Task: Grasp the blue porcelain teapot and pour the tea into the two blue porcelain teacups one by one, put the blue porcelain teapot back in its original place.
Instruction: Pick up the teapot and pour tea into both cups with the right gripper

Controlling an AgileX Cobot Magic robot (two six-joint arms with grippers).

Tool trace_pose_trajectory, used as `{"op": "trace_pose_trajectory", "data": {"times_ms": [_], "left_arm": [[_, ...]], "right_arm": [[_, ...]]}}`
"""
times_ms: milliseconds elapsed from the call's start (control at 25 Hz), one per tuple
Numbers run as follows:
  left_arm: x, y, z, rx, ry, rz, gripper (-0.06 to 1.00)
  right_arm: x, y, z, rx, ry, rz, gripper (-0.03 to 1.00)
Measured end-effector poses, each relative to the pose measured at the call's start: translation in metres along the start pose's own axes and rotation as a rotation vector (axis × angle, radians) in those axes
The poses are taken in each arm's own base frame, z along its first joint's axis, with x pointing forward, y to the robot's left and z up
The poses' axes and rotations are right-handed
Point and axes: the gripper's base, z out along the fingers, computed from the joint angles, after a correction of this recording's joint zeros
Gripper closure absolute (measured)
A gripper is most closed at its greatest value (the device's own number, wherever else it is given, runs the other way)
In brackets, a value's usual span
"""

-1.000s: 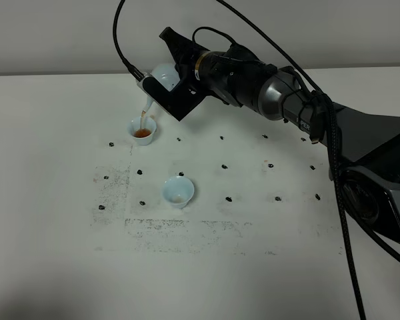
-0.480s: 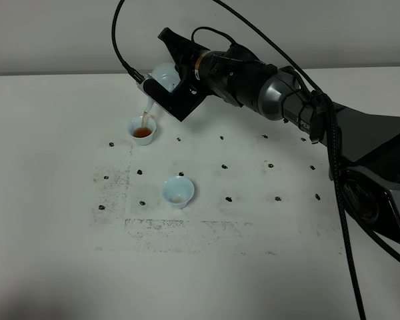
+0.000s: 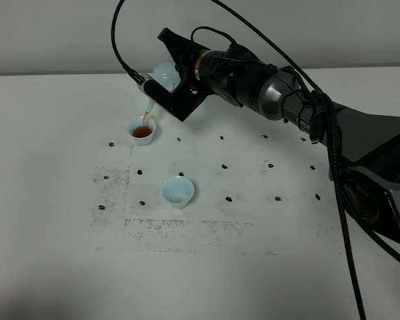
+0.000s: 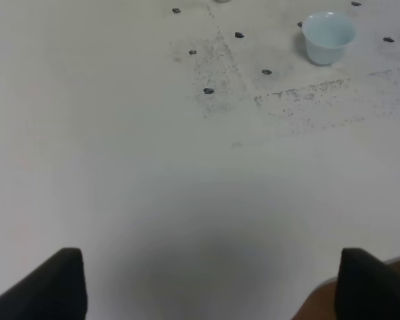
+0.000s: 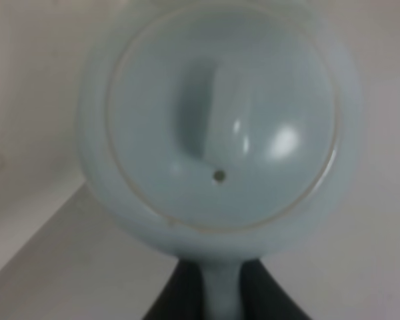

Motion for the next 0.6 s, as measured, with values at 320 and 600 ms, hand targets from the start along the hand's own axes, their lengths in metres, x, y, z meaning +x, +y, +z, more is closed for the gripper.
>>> {"op": "trace_pose_trajectory", "data": {"times_ms": [320,600], "left_arm": [[0.0,0.0,0.0,0.0,0.0,0.0,0.22],[0.0,0.0,0.0,0.0,0.0,0.0,0.22]], "right_arm": [[0.0006,-0.0004,0.0,0.004,0.007,-0.021,0.92],[0.0008,-0.0022,0.0,0.024,0.01,-0.026,0.92]]}}
